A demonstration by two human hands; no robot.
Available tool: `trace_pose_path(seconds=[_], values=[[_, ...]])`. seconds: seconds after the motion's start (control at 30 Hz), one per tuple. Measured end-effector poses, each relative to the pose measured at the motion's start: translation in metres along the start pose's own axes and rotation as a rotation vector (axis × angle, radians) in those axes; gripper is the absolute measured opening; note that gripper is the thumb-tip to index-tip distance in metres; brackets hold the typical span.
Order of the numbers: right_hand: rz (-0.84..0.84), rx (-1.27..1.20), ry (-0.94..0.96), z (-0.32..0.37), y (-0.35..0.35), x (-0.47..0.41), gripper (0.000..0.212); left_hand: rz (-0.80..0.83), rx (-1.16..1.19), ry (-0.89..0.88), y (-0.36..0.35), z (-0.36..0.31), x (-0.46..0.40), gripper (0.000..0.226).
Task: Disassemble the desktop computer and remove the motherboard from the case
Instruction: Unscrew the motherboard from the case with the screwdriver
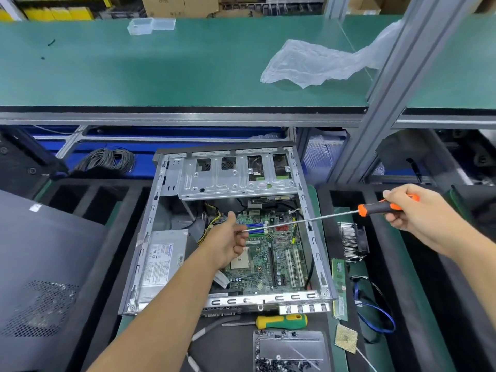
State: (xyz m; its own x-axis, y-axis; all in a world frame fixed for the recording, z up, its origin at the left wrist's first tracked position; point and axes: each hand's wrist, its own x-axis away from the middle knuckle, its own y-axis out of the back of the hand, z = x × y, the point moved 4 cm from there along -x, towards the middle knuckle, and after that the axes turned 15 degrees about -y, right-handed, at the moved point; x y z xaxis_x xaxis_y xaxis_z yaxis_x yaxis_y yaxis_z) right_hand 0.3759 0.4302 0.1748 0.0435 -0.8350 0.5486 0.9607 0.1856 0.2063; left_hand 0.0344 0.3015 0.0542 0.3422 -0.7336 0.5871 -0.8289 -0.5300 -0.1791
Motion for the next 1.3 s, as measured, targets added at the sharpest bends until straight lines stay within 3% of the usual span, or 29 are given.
trace_pose_path(seconds=[0.13, 0.43, 0.7, 0.8, 0.87, 1.0, 1.3], values=[[0.012, 0.016, 0.015, 0.005, -0.001, 0.001, 0.014, 0.048, -0.037, 0.0, -0.002, 0.003, -0.003, 0.04], [-0.016, 0.054, 0.058, 0.022, 0.005, 0.007, 0.014, 0.033, -0.347, -0.11, 0.0, 0.002, -0.007, 0.04], [-0.066, 0.086, 0.119, 0.045, 0.012, 0.022, 0.016, 0.014, -0.197, -0.07, 0.003, 0.004, -0.008, 0.047], [-0.068, 0.088, 0.123, 0.049, 0.009, 0.027, 0.017, 0.12, -0.116, -0.008, -0.006, 0.007, -0.005, 0.063], [-0.069, 0.11, 0.124, 0.05, 0.007, 0.028, 0.016, 0.18, -0.086, -0.005, -0.009, 0.008, -0.005, 0.062], [-0.073, 0.138, 0.118, 0.05, 0.003, 0.031, 0.014, 0.166, -0.14, -0.047, -0.008, 0.008, -0.007, 0.046], [-0.101, 0.187, 0.141, 0.061, 0.006, 0.039, 0.014, 0.073, -0.257, -0.078, -0.002, 0.007, -0.007, 0.048]])
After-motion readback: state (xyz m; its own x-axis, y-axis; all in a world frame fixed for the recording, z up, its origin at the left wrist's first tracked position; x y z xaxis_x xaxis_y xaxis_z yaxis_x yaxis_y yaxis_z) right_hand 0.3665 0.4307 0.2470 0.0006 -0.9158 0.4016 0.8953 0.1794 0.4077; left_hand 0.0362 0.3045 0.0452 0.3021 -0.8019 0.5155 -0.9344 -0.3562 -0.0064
